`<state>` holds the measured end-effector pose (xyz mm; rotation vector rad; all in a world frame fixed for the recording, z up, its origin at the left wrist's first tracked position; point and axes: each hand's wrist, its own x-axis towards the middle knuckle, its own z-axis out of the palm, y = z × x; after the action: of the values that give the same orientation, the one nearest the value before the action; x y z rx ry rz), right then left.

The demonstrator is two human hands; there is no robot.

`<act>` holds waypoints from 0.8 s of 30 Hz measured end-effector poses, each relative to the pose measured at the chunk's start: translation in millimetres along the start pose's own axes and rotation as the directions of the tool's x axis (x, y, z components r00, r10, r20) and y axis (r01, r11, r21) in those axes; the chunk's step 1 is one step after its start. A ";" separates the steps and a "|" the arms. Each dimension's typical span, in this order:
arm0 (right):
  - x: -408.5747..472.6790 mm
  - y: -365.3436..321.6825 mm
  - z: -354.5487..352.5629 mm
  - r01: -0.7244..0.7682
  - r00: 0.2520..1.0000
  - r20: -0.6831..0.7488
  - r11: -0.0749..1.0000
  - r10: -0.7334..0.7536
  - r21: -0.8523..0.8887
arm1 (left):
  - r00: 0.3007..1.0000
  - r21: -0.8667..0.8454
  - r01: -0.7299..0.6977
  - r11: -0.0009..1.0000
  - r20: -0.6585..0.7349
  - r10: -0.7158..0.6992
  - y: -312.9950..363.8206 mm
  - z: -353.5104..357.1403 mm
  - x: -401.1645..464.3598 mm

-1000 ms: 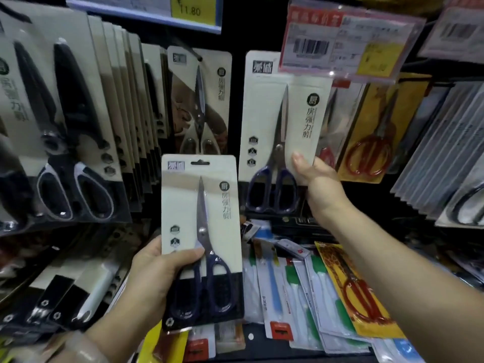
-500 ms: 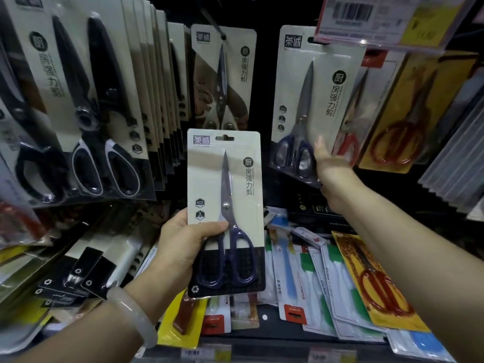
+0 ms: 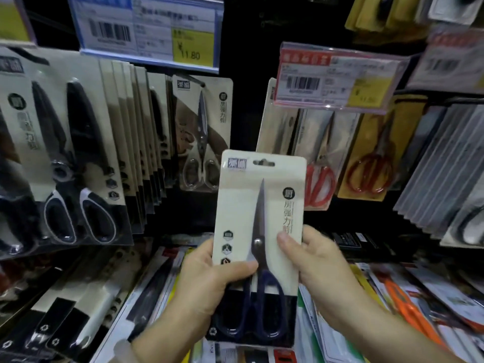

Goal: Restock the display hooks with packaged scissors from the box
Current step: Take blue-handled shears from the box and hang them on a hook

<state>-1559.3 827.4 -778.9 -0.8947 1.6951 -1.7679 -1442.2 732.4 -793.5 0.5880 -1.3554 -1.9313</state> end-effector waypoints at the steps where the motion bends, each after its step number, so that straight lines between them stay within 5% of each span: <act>1: 0.0 -1.3 -1.5 0.047 0.999 -0.025 0.998 -0.046 0.030 | 0.999 -0.006 -0.031 0.999 0.014 0.032 3.6 4.8 0.0; 9: 9.7 -35.4 -14.3 0.309 0.951 -0.089 0.932 -0.297 0.187 | 0.947 0.078 -0.319 0.945 0.067 0.314 38.7 41.0 9.0; 24: 17.0 -33.6 -19.9 0.432 0.902 -0.052 0.897 -0.429 0.088 | 0.941 -0.007 -0.338 0.941 0.021 0.338 31.5 44.1 14.2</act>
<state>-1583.0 829.8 -743.7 -1.2808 1.4903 -2.1371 -1473.6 742.4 -748.2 0.3071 -1.3663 -1.6633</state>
